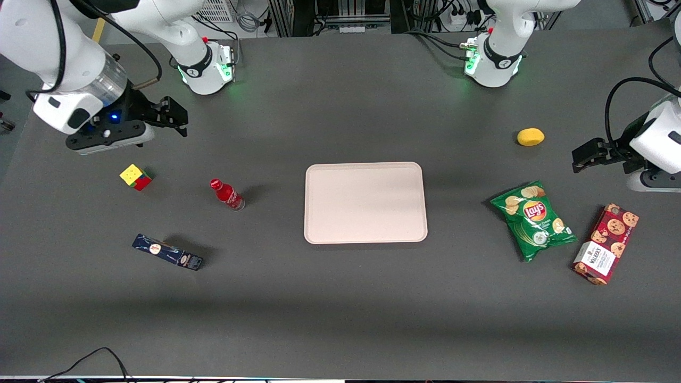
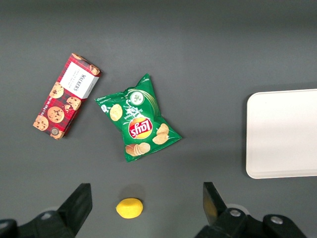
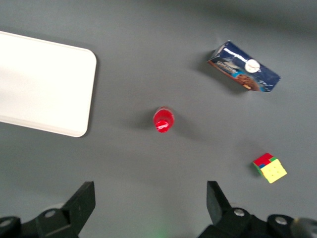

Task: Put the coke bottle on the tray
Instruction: 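Move the open right gripper over the red Coca-Cola bottle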

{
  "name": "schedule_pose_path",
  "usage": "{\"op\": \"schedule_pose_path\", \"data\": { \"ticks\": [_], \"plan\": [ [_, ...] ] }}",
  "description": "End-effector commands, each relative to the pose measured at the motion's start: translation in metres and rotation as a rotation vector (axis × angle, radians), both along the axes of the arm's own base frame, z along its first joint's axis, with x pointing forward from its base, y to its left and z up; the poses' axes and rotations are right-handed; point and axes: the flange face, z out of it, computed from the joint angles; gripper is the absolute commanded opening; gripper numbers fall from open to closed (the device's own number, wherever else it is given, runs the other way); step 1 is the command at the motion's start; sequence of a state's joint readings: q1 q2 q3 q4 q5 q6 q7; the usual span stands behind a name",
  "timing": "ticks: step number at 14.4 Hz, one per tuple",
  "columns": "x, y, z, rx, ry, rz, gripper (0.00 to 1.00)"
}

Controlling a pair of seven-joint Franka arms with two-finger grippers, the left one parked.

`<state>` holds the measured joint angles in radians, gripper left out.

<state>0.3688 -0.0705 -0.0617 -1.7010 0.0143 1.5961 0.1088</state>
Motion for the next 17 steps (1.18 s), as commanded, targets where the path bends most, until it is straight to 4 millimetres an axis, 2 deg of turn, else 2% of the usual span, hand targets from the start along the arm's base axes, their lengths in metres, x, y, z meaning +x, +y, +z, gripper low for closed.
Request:
{"op": "schedule_pose_path", "data": {
  "ticks": [1,5,8,11,17],
  "plan": [
    [0.010,0.001,-0.033,0.034,0.028,-0.021,1.00],
    [0.013,-0.001,-0.101,0.046,-0.023,-0.028,1.00],
    [0.003,-0.004,-0.156,0.041,-0.015,-0.033,1.00],
    [-0.004,-0.002,-0.186,0.033,0.001,-0.027,1.00],
    [0.003,-0.001,-0.233,0.023,-0.002,-0.029,1.00]
  ]
}}
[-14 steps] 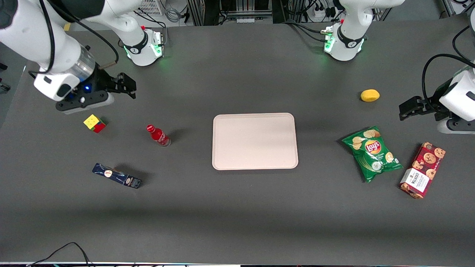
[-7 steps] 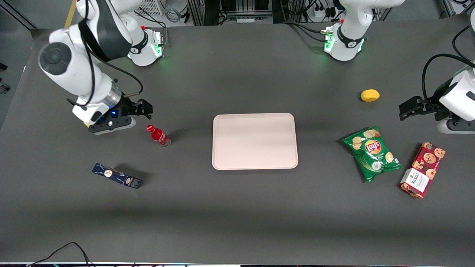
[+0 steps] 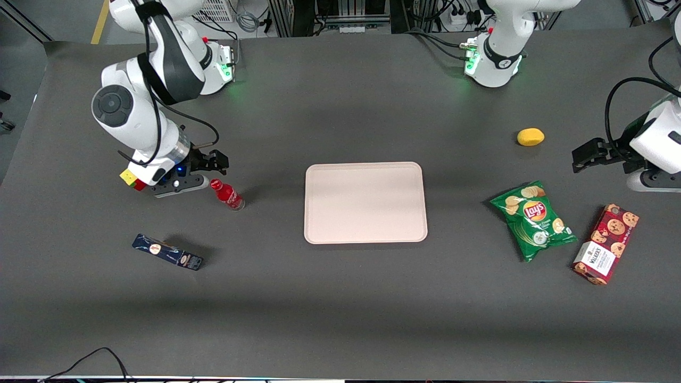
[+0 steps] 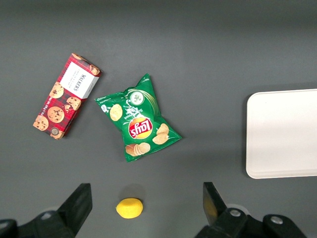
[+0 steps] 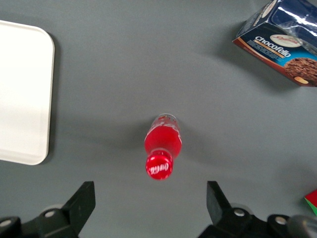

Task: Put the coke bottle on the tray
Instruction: 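Lower the right gripper and close it around the bottle's body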

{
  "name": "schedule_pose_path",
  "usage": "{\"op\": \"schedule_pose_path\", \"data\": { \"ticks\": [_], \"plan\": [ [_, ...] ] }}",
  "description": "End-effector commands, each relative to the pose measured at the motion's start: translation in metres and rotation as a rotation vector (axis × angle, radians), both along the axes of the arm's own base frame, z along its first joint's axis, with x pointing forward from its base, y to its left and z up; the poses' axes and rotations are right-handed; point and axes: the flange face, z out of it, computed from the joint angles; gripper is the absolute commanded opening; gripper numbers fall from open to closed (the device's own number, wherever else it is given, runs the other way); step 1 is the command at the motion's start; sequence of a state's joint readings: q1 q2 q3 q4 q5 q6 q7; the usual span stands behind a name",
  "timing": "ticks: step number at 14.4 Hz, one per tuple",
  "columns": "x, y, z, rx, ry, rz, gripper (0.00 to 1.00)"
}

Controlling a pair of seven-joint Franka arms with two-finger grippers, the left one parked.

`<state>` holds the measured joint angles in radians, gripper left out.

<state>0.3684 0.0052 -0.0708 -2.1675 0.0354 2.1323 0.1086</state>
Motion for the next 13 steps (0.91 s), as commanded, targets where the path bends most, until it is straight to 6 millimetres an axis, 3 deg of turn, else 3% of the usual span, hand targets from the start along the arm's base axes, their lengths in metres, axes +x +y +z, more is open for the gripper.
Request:
{"op": "schedule_pose_path", "data": {
  "ticks": [1,6,13],
  "plan": [
    [0.005,0.004,-0.023,0.014,-0.011,-0.001,1.00],
    [0.010,0.005,-0.055,0.000,-0.006,0.002,1.00],
    [0.002,0.002,-0.066,-0.012,0.019,0.028,1.00]
  ]
}}
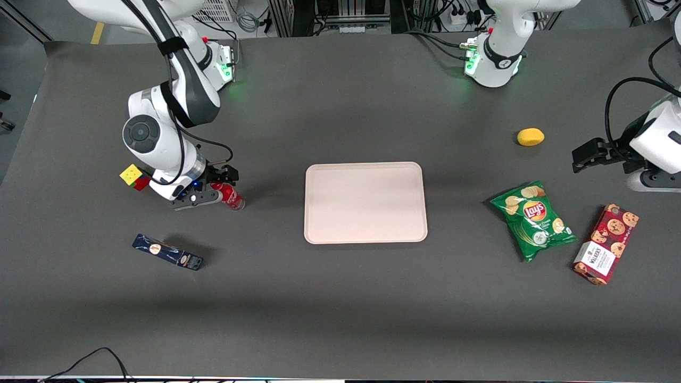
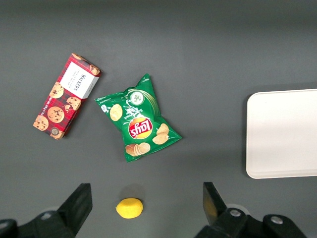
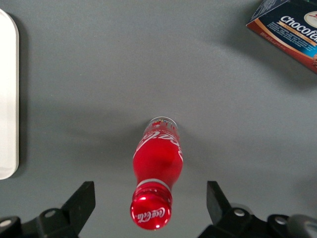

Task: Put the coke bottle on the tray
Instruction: 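Lower the right gripper and close it around the bottle's body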

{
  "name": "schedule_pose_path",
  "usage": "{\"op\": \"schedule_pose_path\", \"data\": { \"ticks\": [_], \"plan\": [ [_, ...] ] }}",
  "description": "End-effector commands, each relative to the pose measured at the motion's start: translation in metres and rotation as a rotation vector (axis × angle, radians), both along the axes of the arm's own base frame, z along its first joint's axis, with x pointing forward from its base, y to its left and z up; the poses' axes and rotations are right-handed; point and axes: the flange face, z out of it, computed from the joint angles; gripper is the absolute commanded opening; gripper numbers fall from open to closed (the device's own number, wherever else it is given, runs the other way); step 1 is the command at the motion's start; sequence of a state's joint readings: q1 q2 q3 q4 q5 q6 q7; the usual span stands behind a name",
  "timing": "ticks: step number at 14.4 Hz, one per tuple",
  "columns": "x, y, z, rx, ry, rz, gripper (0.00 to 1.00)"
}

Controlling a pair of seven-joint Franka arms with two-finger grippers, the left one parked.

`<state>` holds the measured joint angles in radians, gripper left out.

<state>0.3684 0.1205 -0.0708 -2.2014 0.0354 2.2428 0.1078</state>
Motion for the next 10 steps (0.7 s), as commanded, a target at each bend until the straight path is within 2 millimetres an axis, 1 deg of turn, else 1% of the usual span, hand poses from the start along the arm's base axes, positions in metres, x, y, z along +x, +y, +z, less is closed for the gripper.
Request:
{"op": "schedule_pose_path", "data": {
  "ticks": [1,2,4,6,7,8,9,10],
  "plan": [
    [-0.0015,-0.0013,0.0006,0.011,-0.015,0.035,1.00],
    [-0.0015,-0.0013,0.0006,0.011,-0.015,0.035,1.00],
    [-0.0012,-0.0021,0.0006,0.011,-0.015,0.035,0.83],
    [-0.0018,-0.0023,-0.0002,0.010,-0.012,0.035,0.68],
    [-0.0014,-0.0022,0.0013,0.011,-0.015,0.035,0.57],
    [-0.0015,-0.0022,0.0020,0.011,-0.014,0.035,0.43],
    [-0.0017,-0.0022,0.0018,0.011,-0.013,0.035,0.26],
    [-0.0017,-0.0022,0.0027,0.011,-0.014,0.035,0.06]
  ]
}}
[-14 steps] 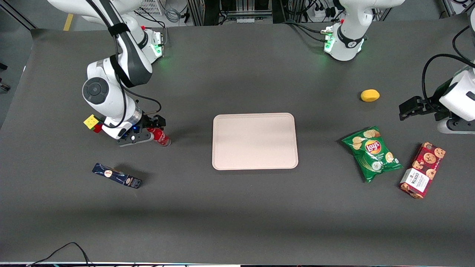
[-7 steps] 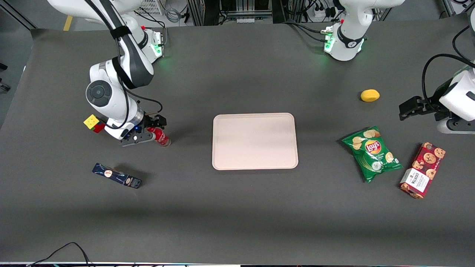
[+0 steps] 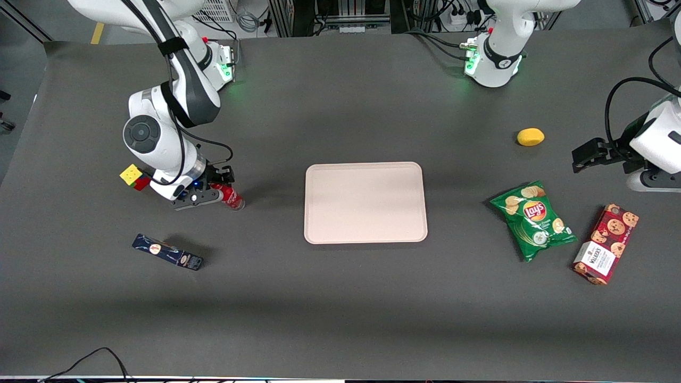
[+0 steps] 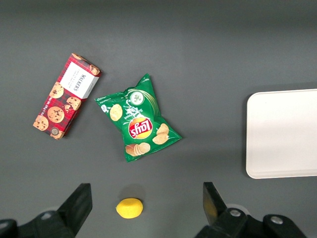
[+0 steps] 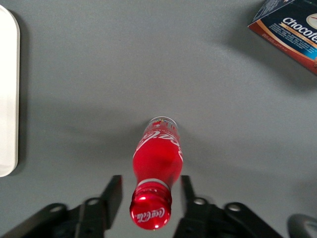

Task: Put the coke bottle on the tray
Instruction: 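Lower the right gripper and close it around the bottle's body, then lift the bottle and carry it over the white tray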

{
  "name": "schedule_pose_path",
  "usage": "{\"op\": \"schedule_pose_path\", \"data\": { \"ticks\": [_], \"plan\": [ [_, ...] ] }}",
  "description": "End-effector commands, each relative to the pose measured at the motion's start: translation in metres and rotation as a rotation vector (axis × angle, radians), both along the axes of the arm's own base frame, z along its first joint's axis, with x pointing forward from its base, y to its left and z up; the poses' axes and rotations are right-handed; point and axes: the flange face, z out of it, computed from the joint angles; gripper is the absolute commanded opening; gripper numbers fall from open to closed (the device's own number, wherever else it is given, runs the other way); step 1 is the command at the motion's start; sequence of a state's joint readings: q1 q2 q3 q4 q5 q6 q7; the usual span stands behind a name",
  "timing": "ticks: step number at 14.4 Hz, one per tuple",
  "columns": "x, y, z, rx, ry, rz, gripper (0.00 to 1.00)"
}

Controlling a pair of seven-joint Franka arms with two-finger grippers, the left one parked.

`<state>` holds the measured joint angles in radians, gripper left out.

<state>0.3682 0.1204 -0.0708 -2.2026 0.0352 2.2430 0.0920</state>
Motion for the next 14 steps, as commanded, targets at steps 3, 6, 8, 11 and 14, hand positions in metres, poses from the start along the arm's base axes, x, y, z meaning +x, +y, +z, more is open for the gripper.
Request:
{"op": "schedule_pose_path", "data": {
  "ticks": [3,6,8,11,14],
  "plan": [
    [-0.002,-0.001,0.009,0.014,-0.024,0.021,0.00],
    [0.006,0.003,0.032,0.017,-0.021,0.026,0.00],
    [0.018,0.008,0.075,0.012,0.022,0.030,0.00],
    [0.025,0.013,0.153,0.029,0.016,0.033,0.00],
    [0.025,0.014,0.232,0.029,0.025,0.039,0.00]
  ]
}}
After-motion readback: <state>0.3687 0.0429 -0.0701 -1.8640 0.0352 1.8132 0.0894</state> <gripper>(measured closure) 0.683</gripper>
